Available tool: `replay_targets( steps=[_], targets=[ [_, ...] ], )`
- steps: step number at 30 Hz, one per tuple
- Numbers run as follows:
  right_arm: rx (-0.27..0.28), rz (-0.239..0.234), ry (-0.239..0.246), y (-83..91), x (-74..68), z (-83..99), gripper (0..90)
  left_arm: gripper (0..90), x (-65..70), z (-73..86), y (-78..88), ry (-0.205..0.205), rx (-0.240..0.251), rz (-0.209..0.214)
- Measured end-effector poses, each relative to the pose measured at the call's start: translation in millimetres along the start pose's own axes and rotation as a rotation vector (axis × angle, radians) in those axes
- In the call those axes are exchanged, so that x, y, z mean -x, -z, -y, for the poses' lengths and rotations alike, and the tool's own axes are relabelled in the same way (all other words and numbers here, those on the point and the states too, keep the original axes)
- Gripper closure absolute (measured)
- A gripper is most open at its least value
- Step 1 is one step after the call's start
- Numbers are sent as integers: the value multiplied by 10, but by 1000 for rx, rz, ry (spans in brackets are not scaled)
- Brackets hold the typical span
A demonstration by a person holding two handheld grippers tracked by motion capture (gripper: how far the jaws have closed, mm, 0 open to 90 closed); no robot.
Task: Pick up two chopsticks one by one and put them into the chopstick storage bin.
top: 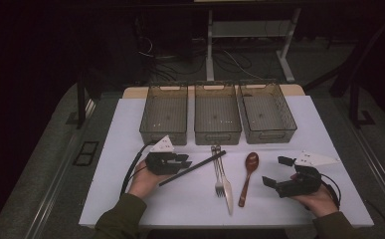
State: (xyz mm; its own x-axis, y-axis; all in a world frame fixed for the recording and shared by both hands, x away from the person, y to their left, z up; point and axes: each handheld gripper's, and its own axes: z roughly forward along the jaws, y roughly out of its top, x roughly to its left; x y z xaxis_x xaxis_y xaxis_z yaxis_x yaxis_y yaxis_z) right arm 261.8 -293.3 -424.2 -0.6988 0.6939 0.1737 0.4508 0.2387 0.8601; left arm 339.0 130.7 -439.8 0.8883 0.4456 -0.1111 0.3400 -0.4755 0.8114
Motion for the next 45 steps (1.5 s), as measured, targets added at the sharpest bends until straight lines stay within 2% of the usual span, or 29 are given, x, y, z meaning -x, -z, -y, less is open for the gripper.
replay_targets(
  steps=[6, 17, 32, 45],
  targets=[
    [-1, 1, -2, 1, 6, 1, 11, 738, -15, 30, -27, 7, -26, 14],
    [0, 4, -4, 1, 10, 3, 12, 773, -4, 59, -79, 10, -57, 28],
    [5, 3, -12, 6, 14, 2, 11, 785, 0, 67, -102, -3, -73, 22],
    [6, 3, -15, 9, 18, 1, 11, 790, 6, 84, -136, -12, -101, -2]
  ],
)
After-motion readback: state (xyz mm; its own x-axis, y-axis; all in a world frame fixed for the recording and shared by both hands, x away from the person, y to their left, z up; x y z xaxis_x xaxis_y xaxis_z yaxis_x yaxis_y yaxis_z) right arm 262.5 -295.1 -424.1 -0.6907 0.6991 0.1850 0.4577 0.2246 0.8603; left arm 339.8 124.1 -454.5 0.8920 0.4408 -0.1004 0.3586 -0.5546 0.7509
